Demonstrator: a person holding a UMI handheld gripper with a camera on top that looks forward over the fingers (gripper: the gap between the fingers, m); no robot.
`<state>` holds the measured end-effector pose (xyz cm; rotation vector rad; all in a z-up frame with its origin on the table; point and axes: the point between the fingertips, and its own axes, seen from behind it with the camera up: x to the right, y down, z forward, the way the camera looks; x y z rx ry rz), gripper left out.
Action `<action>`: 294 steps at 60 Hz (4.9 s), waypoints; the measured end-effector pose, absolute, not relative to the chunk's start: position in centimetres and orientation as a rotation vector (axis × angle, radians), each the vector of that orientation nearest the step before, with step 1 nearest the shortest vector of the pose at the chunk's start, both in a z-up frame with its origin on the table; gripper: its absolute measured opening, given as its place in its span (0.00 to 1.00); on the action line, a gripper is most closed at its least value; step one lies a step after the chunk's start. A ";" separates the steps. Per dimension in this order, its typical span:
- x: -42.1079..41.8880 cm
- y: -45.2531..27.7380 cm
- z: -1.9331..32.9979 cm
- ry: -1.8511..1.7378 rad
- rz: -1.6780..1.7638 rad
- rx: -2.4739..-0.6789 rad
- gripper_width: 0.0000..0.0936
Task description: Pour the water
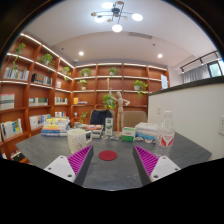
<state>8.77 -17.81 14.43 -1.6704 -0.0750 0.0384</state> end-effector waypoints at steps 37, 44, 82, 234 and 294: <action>24.4 -8.4 11.2 0.113 -0.118 -1.695 0.87; 26.4 -7.0 11.8 0.077 -0.103 -1.663 0.70; 23.4 -2.2 12.6 -0.295 -0.341 -1.632 0.36; 5.0 3.3 10.9 -0.190 0.220 -1.662 0.67; 8.7 -12.5 13.9 -0.061 0.077 -1.710 0.87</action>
